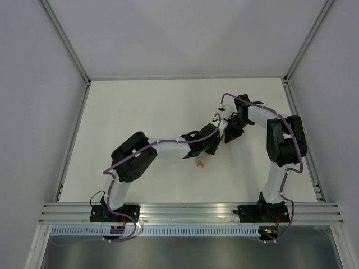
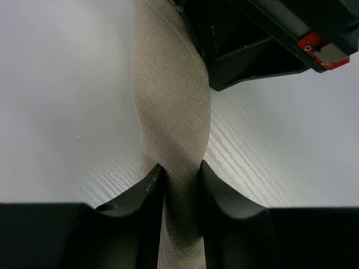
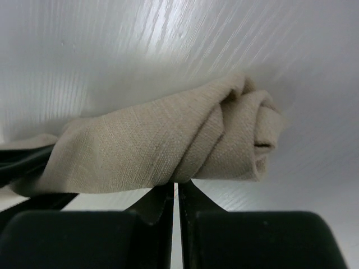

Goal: Fold the napkin, place the utensils inside, and roll it up
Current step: Adjust the napkin at the center of the board.

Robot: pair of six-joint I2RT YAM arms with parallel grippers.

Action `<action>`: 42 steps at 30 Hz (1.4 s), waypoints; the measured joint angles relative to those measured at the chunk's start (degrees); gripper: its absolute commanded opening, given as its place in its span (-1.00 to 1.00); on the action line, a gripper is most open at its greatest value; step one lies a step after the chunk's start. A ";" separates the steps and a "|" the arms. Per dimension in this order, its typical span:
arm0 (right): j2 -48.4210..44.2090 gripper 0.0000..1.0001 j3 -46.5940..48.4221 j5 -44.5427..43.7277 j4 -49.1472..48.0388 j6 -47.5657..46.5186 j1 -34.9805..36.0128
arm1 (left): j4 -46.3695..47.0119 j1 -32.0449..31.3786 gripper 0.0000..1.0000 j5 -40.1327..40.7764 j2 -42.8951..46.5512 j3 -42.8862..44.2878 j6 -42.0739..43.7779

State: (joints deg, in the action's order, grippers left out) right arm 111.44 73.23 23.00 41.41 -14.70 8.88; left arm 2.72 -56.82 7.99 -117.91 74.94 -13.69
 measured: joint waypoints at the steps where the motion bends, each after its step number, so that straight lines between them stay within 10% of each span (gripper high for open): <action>1: 0.48 -0.81 0.70 -0.09 -0.07 0.24 0.07 | -0.33 -0.07 -0.24 0.48 -0.33 0.48 -0.98; 42: 9.07 -0.85 14.34 -4.07 -0.37 2.95 3.15 | -5.73 -1.01 0.10 5.44 -5.99 10.34 -12.22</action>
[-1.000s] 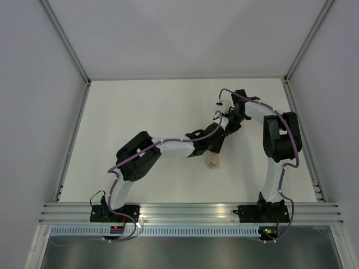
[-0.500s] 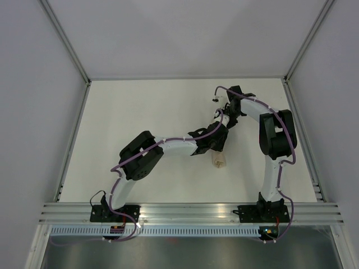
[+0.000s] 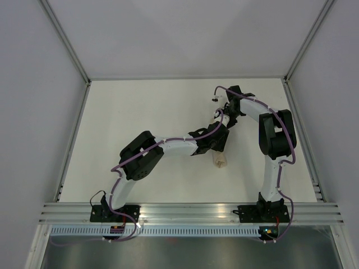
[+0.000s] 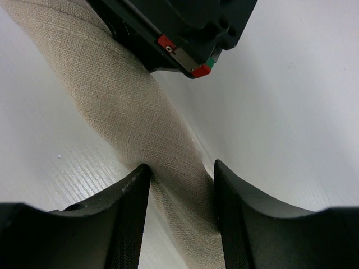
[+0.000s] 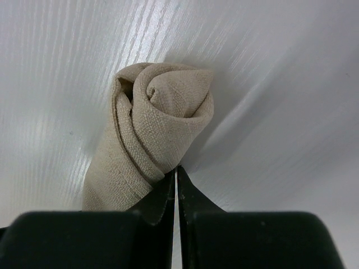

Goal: Fold the napkin, place the utensils inside, and roll it up
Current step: Adjust the napkin at the center of the board.

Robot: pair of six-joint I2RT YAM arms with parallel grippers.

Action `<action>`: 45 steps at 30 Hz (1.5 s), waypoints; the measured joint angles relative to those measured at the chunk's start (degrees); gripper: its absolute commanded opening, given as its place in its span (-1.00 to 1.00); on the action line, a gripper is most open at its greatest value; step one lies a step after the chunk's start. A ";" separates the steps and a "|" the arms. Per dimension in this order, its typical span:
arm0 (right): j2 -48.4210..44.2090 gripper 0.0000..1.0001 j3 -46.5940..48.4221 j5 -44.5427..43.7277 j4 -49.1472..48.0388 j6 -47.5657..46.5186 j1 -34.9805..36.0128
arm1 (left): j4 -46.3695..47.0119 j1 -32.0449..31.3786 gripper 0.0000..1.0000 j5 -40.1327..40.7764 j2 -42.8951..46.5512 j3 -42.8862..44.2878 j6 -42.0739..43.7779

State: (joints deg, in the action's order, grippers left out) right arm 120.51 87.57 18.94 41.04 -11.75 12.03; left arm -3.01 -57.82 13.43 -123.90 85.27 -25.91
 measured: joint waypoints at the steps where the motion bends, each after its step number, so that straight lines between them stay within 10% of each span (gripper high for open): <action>1: 0.00 -0.85 0.00 0.00 -0.04 0.02 0.00 | 0.00 -0.02 0.10 0.00 0.02 0.00 0.00; 45: -0.57 -0.87 -0.35 -2.84 -1.66 1.05 0.24 | -5.18 -0.46 0.23 2.05 3.30 -0.22 0.48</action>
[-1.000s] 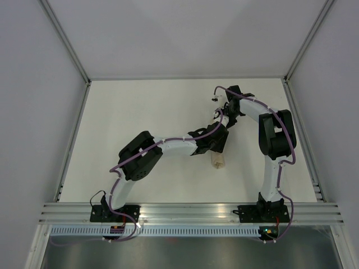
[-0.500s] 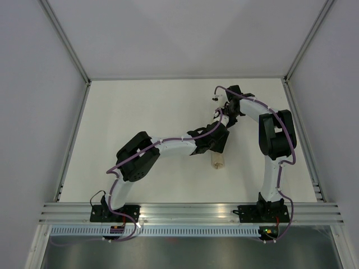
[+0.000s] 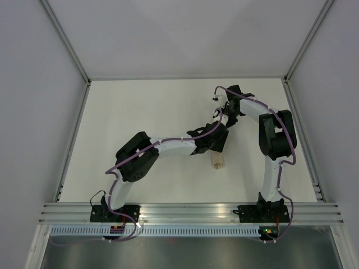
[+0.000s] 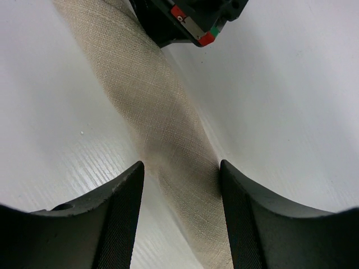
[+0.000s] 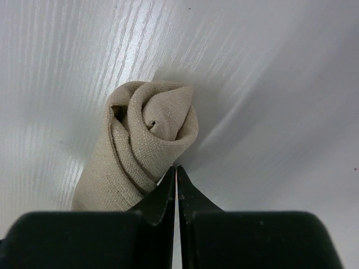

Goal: Fold the napkin, place the utensils inside, and roll it up
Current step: Adjust the napkin at the center of the board, then reset both arms

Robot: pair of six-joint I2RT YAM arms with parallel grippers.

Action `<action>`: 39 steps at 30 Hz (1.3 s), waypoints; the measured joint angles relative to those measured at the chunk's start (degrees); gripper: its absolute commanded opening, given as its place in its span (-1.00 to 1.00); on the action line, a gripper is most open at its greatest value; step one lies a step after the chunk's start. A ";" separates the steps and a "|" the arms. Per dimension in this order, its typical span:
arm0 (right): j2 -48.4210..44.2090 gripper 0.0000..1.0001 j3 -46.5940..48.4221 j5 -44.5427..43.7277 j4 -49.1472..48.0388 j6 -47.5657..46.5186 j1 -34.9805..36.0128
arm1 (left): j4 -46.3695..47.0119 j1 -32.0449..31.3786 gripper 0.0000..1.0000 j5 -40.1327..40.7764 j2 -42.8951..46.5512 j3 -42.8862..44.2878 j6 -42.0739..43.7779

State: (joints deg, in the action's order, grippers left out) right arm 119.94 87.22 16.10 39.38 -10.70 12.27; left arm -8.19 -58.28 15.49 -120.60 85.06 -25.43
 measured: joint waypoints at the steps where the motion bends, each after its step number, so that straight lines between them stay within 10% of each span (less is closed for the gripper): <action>1: -0.04 -0.85 0.00 -0.17 0.00 0.00 0.00 | -0.11 0.00 0.23 0.22 0.02 0.00 0.00; 25: -6.10 -0.66 -0.94 -7.85 -2.71 1.18 -0.09 | -0.22 3.02 0.29 2.03 9.73 -1.97 2.56; 39: -31.04 -0.38 -5.84 -4.04 -3.56 1.49 -10.54 | -2.62 12.31 0.38 0.92 40.81 -18.97 7.02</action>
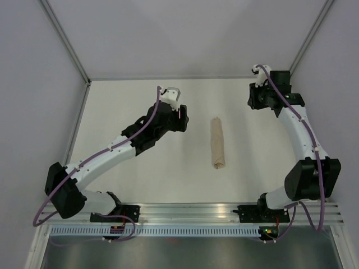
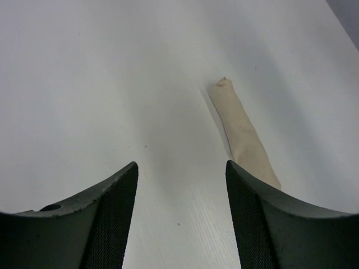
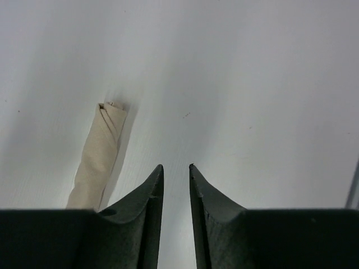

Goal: Fold the napkin, place the utensils inside, and roll it up
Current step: Reset both arms

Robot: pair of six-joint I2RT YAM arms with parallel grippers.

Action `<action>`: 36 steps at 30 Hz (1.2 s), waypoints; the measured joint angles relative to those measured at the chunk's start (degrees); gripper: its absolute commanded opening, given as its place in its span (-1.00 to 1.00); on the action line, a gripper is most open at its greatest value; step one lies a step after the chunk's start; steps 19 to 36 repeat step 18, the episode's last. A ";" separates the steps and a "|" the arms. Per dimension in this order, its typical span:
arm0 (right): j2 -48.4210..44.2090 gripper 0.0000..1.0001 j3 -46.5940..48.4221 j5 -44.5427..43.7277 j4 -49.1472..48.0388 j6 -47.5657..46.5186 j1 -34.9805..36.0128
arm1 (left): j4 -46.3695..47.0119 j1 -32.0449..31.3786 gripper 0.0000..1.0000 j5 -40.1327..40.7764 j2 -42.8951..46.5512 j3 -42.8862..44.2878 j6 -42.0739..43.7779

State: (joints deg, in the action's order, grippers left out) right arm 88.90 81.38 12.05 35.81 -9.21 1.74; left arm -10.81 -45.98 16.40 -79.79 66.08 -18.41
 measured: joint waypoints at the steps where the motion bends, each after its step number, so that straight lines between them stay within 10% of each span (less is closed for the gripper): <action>1: -2.38 -0.32 -0.61 0.02 -0.28 -0.02 -0.63 | -0.28 0.24 0.38 -0.09 2.03 -0.87 0.33; 10: -18.40 -0.22 -6.88 -0.44 -1.18 0.22 -1.42 | -3.91 0.92 0.41 -1.68 12.24 -5.38 2.51; 36: -20.59 -0.21 -12.35 -0.70 -2.25 0.94 -1.40 | -5.84 0.92 0.42 -2.01 14.80 -5.55 3.96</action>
